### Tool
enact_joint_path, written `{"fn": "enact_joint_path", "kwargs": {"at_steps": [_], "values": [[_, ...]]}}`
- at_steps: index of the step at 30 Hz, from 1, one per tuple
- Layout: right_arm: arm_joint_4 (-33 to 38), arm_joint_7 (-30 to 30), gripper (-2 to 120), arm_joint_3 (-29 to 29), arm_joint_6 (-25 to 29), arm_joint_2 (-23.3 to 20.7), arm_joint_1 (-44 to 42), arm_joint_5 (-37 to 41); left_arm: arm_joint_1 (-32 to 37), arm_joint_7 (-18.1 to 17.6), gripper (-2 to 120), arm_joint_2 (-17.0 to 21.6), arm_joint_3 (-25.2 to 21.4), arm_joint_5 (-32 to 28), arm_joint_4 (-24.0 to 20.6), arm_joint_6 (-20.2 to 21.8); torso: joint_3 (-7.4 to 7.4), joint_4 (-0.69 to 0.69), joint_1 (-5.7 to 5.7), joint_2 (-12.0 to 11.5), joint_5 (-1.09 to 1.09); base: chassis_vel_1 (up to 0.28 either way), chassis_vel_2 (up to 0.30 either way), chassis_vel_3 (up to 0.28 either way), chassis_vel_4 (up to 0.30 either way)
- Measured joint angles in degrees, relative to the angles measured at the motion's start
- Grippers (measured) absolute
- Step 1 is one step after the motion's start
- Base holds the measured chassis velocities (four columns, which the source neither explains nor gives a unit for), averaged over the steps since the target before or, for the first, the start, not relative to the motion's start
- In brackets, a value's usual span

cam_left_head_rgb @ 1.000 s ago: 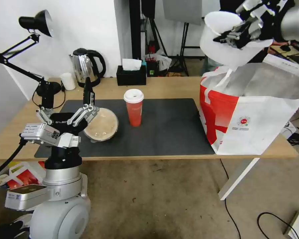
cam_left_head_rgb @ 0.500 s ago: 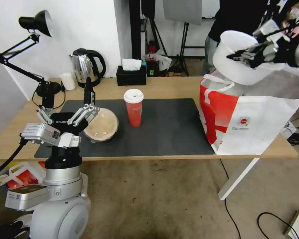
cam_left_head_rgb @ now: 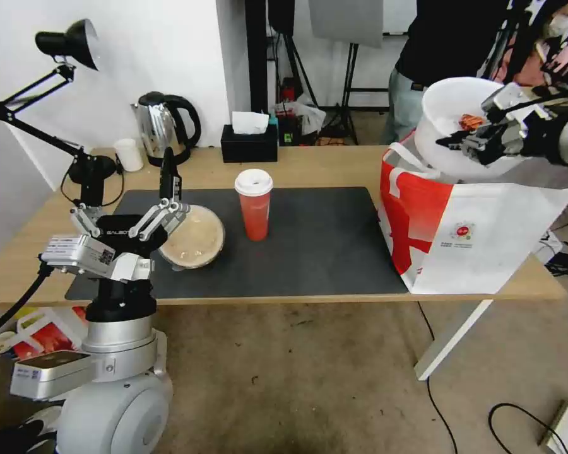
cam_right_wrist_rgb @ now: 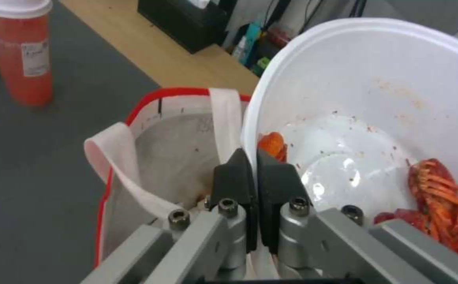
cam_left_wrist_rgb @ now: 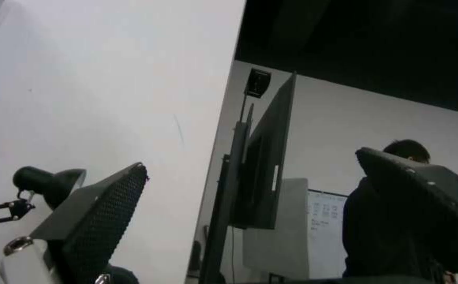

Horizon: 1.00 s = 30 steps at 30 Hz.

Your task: Pick up the trash from the table and place it into the takeout bag.

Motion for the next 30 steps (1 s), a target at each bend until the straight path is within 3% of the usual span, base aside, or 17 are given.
{"fn": "enact_joint_path", "kwargs": {"at_steps": [12, 30], "values": [[2.62, 0.07, 0, 1.51, 0.94, -2.64, -4.06, -0.57, 0.18, 0.0, 100, -0.17, 0.32, 0.14, 0.0, 0.02, 0.0, -0.02, 0.0, 0.0, 0.0, 0.0, 0.0, 0.0, 0.0], [4.75, 0.84, 0, 3.49, 0.91, -1.84, -4.66, 2.15, -0.68, 0.05, 100, -0.53, 0.88, 0.41, 0.25, 0.08, 0.0, -0.01, 0.0, 0.0, 0.0, 0.0, 0.0, 0.0, 0.0]]}}
